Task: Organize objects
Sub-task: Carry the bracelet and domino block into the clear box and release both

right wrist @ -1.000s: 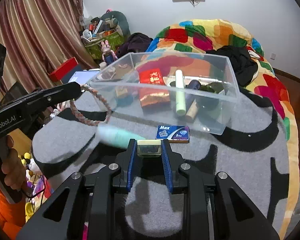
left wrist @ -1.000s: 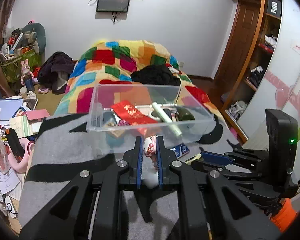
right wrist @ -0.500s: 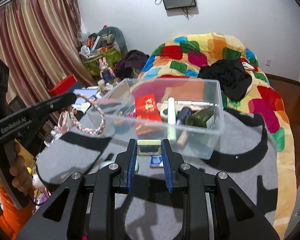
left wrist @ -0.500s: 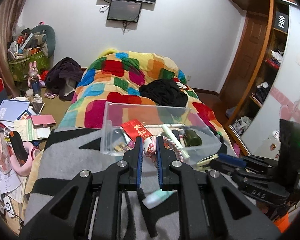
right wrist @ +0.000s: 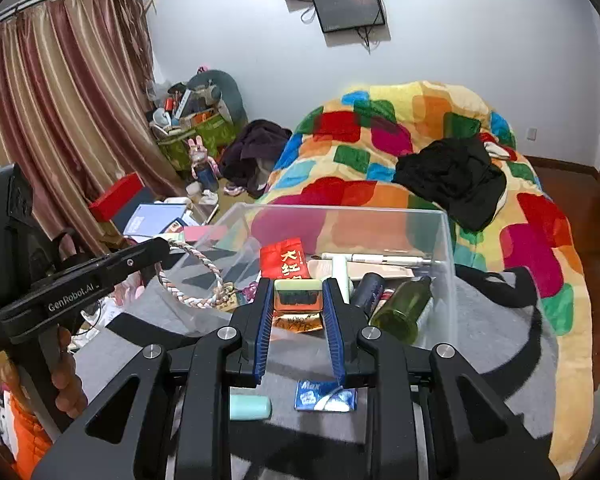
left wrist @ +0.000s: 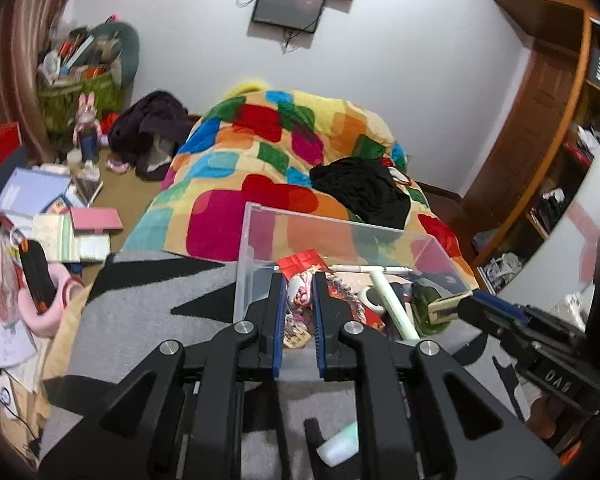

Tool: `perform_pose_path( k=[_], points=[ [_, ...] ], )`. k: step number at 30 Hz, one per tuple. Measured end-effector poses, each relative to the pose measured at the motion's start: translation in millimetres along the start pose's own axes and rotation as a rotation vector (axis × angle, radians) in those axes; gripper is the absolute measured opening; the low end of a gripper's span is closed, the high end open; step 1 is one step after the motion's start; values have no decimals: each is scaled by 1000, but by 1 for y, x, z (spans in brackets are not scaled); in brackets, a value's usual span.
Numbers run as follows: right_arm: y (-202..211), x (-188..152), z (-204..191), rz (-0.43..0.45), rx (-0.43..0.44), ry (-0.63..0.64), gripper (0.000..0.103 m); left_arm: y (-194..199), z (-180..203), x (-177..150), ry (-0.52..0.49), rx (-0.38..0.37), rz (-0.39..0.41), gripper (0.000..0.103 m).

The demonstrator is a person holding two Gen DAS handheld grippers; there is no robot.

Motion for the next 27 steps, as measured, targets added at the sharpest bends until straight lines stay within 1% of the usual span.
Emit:
perform_pose_path(
  k=[2,5,12,14,16,18,22,27],
  points=[
    [-9,-1,1,-17,1,-3,22,-12,-6,-1,33,7,-29,12],
    [-22,-3,3,-42,-8,-7,22,-25,-10,-6,43,22,-61,12],
    [-40,-10,12,-95,-22,-19,22,-37,-4,-19,26,4,-116,12],
    [-42,-12,12,-106,-27,-17,23,-36,-1,-19,18,0,-116,13],
    [-39,-13,13,-106,-24,-12,23,-32,3,-20,4,-9,-121,19],
    [-35,-13,11,-103,-16,-5,23,-28,5,-19,-7,-10,-112,31],
    [-26,-11,8,-90,-17,11,24,-16,14,-20,-60,16,-83,33],
    [-11,-13,2,-66,-18,35,30,-4,24,-22,-115,27,-57,44]
  ],
)
Point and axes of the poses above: each gripper's, at about its wrist camera, not at the fingertips, and y roughly against the way its jaws point, z to its right, x to its top, the point moved 4 cm from there along -y, roughly the way its jaws point, and after that the axes turned 1 degree about -z, right-handed, at the moved point
